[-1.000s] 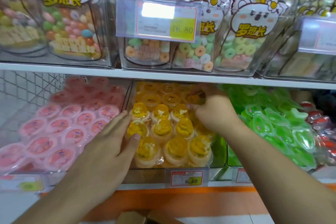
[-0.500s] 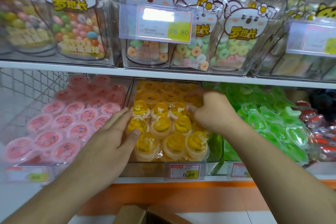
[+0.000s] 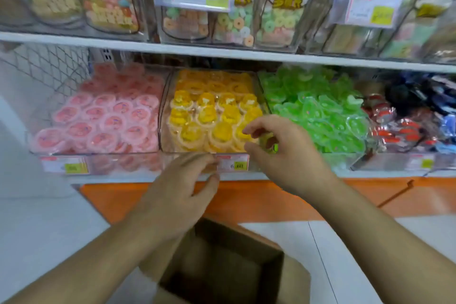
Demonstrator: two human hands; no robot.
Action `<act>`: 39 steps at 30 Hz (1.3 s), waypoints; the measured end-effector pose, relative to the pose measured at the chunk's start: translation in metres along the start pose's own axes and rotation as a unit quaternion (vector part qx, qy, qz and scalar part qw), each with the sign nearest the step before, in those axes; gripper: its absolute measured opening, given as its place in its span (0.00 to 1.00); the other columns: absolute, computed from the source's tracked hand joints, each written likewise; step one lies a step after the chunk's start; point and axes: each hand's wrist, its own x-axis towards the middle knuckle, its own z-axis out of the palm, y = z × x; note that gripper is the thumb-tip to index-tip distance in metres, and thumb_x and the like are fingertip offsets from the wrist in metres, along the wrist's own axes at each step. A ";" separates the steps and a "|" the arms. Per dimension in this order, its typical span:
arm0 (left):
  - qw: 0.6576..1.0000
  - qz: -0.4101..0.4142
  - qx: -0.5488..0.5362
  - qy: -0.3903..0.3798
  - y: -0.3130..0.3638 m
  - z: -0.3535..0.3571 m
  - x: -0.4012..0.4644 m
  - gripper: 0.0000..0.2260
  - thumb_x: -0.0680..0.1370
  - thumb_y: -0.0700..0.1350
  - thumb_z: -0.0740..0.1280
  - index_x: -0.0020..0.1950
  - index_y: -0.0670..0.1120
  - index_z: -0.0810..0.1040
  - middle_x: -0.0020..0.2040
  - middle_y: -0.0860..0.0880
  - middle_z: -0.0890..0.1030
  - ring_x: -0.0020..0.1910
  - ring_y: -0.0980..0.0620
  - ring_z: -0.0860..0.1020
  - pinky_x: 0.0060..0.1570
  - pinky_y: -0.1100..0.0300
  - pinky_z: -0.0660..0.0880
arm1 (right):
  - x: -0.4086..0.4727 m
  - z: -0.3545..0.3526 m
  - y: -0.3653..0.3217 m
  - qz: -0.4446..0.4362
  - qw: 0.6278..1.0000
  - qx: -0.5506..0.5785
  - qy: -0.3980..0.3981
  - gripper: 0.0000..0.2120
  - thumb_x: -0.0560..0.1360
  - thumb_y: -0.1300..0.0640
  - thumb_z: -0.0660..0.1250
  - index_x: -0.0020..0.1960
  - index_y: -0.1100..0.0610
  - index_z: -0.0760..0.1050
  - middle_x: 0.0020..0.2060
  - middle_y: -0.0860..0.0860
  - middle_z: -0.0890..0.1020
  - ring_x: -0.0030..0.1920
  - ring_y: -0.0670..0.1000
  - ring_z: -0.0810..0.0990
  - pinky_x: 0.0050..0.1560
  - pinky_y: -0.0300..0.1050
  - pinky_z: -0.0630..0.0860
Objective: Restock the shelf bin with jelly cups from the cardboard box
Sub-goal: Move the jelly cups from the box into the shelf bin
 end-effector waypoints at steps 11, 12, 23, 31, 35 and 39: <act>0.957 -0.118 -0.016 -0.266 -0.043 0.145 -0.066 0.15 0.85 0.54 0.62 0.72 0.60 0.73 0.69 0.63 0.74 0.64 0.62 0.74 0.63 0.61 0.74 | -0.185 0.082 0.125 0.385 0.836 -0.217 -0.325 0.22 0.79 0.39 0.62 0.67 0.50 0.66 0.57 0.52 0.79 0.54 0.58 0.81 0.45 0.50 0.75; 0.953 -0.121 -0.021 -0.276 -0.047 0.160 -0.071 0.15 0.85 0.54 0.62 0.72 0.59 0.73 0.70 0.62 0.74 0.65 0.62 0.74 0.63 0.61 0.74 | -0.195 0.092 0.133 0.416 0.826 -0.171 -0.339 0.22 0.79 0.39 0.63 0.65 0.51 0.65 0.55 0.52 0.79 0.53 0.57 0.81 0.46 0.50 0.76; 0.868 -0.103 0.034 -0.485 -0.116 0.288 -0.079 0.26 0.79 0.48 0.72 0.76 0.59 0.71 0.76 0.55 0.70 0.75 0.49 0.70 0.73 0.52 0.68 | -0.182 0.134 0.185 0.432 0.854 0.063 -0.282 0.33 0.81 0.51 0.70 0.79 0.34 0.59 0.45 0.48 0.85 0.41 0.52 0.87 0.43 0.55 0.87; 0.846 -0.159 -0.007 -0.508 -0.135 0.351 -0.086 0.17 0.82 0.46 0.69 0.71 0.56 0.76 0.70 0.50 0.77 0.67 0.47 0.77 0.71 0.52 0.71 | -0.182 0.144 0.196 0.437 0.855 0.080 -0.269 0.33 0.80 0.51 0.72 0.76 0.29 0.60 0.50 0.43 0.81 0.43 0.50 0.87 0.39 0.50 0.87; 0.851 -0.190 -0.041 -0.488 -0.137 0.354 -0.091 0.11 0.82 0.43 0.69 0.64 0.50 0.80 0.63 0.47 0.81 0.62 0.45 0.79 0.66 0.52 0.74 | -0.184 0.144 0.199 0.435 0.858 0.081 -0.261 0.33 0.80 0.50 0.72 0.76 0.28 0.60 0.51 0.43 0.81 0.44 0.50 0.86 0.40 0.49 0.87; 0.856 -0.248 -0.073 -0.447 -0.135 0.335 -0.087 0.08 0.78 0.42 0.73 0.57 0.45 0.80 0.55 0.46 0.82 0.54 0.47 0.80 0.49 0.59 0.75 | -0.185 0.147 0.197 0.421 0.865 0.059 -0.266 0.33 0.80 0.47 0.72 0.76 0.27 0.58 0.50 0.42 0.81 0.47 0.50 0.85 0.47 0.55 0.87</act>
